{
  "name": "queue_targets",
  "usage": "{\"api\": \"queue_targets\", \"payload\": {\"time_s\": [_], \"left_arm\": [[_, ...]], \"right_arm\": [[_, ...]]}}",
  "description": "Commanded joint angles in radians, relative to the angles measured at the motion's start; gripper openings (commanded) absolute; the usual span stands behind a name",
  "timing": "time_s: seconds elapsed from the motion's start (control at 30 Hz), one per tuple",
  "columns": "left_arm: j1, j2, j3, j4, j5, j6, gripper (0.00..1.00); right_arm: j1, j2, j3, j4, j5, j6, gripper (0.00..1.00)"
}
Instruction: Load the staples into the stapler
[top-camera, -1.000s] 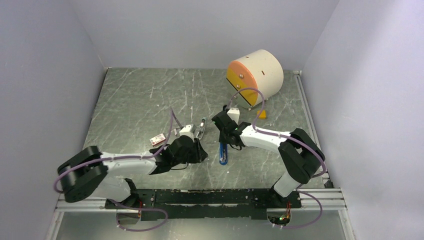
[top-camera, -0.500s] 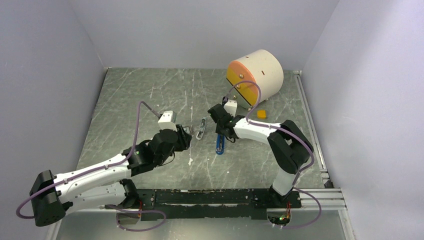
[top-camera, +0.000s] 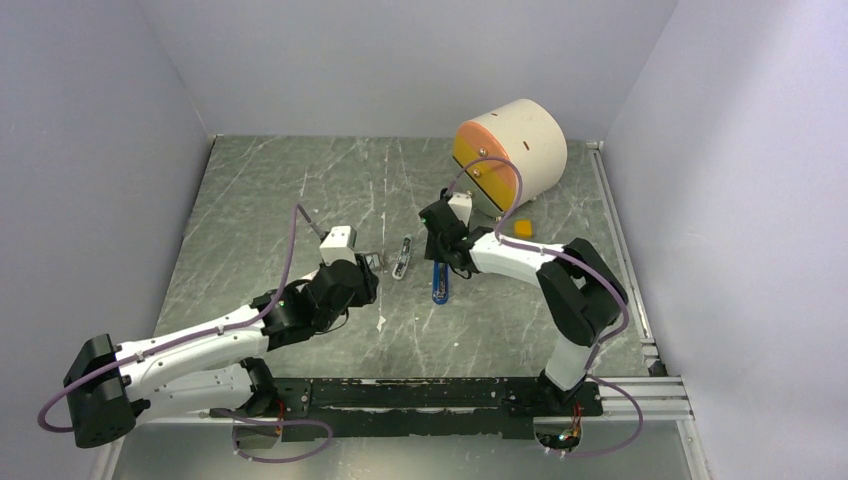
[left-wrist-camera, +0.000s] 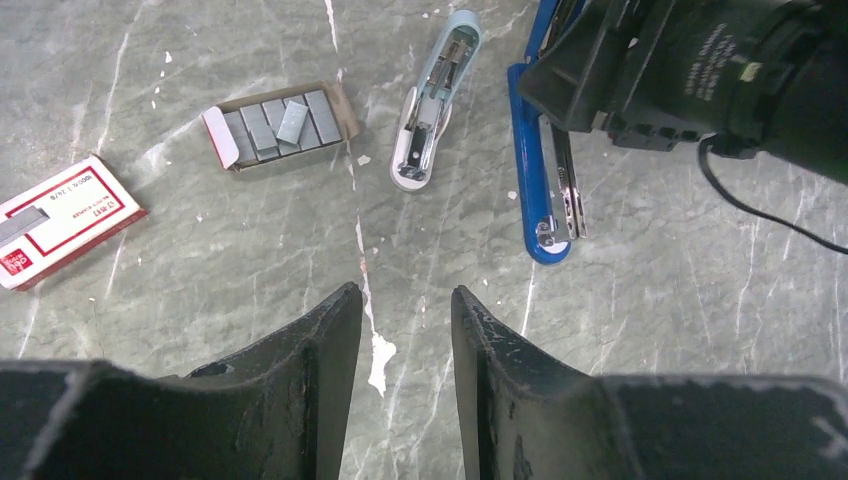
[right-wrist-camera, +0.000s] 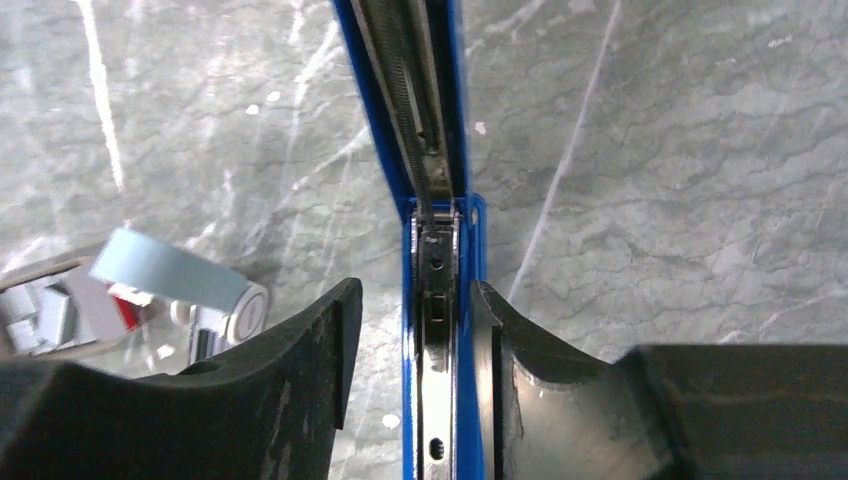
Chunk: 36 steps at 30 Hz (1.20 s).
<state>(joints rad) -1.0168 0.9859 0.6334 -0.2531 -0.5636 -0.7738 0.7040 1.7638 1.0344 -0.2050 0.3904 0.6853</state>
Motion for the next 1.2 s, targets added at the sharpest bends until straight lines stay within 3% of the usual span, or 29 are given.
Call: {"api": "queue_targets", "payload": {"time_s": [0.0, 0.33, 0.5, 0.63, 0.8, 0.93, 1.17], "left_arm": [[0.004, -0.006, 0.034, -0.017, -0.019, 0.019, 0.44], [0.004, -0.171, 0.06, -0.084, -0.128, 0.023, 0.45], [0.004, -0.285, 0.127, -0.159, -0.217, 0.063, 0.49], [0.004, -0.324, 0.223, -0.272, -0.277, 0.06, 0.67], [0.003, -0.333, 0.32, -0.462, -0.373, -0.027, 0.78], [0.004, -0.362, 0.335, -0.498, -0.394, -0.022, 0.94], [0.004, -0.441, 0.313, -0.535, -0.421, -0.011, 0.92]], "right_arm": [[-0.004, -0.1, 0.011, 0.029, -0.038, -0.041, 0.49], [0.026, -0.234, 0.037, -0.003, -0.057, -0.119, 0.52], [0.102, -0.185, 0.108, -0.006, -0.084, -0.119, 0.5], [0.167, -0.094, 0.201, -0.041, -0.037, -0.091, 0.51], [0.233, 0.01, 0.298, -0.101, 0.083, -0.027, 0.52], [0.265, 0.085, 0.367, -0.158, 0.121, 0.03, 0.48], [0.297, 0.234, 0.497, -0.215, 0.088, 0.058, 0.36]]}}
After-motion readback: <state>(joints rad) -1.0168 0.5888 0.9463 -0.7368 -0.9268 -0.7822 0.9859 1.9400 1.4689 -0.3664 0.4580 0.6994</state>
